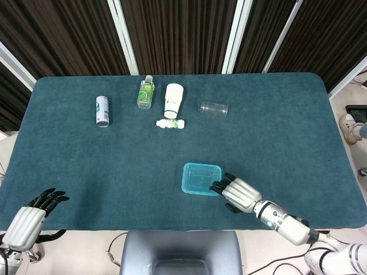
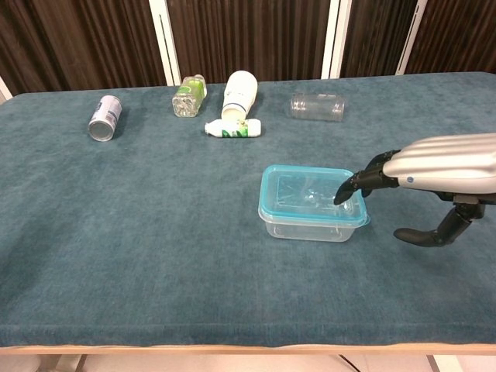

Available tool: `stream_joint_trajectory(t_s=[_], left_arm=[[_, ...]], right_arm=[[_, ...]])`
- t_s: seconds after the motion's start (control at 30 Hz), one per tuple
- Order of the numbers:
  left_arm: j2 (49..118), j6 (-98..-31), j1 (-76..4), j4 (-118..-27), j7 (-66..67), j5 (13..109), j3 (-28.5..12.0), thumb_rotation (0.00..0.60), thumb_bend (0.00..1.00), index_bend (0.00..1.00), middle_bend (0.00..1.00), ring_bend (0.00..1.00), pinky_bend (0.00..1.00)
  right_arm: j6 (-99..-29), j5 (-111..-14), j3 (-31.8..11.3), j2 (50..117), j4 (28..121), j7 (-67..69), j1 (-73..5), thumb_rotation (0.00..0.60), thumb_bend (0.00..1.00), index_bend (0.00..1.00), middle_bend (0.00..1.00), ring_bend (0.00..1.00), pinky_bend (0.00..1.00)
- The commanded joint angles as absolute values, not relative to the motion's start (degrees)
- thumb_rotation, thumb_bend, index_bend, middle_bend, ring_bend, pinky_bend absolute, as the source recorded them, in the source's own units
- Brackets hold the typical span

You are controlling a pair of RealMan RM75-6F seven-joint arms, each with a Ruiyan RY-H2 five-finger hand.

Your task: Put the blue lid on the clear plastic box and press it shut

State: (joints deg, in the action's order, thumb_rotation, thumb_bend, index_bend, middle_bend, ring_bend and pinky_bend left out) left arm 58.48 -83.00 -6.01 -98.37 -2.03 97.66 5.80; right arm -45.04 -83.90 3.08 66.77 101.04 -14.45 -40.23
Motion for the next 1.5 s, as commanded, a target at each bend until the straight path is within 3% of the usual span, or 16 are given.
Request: stream_joint_trajectory(t_s=[0.03, 1.03, 1.5], left_arm=[[58.5, -83.0, -6.0, -98.4, -1.9, 97.8, 5.8, 0.600, 0.40, 0.28, 0.19, 0.12, 0.29], [58.4, -83.5, -5.8, -98.4, -2.2, 98.0, 5.8, 0.600, 0.40, 0.28, 0.19, 0.12, 0.29], [58.4, -82.9, -6.0, -98.4, -2.4, 97.5, 5.7, 0.600, 0.40, 0.28, 0.19, 0.12, 0.29]], right_arm=[[-44.9, -83.7, 3.1, 66.8, 100.8, -14.2, -40.2, 0.600, 0.61, 0.28, 0.27, 0.25, 0.21], [-43.2, -84.4, 3.8, 68.2, 98.1, -10.3, -40.3, 0.600, 0.61, 0.28, 0.27, 0.25, 0.21], [-48.8, -86.5, 1.9, 64.8, 102.4, -10.2, -39.0, 0.600, 0.61, 0.28, 0.26, 0.25, 0.21]])
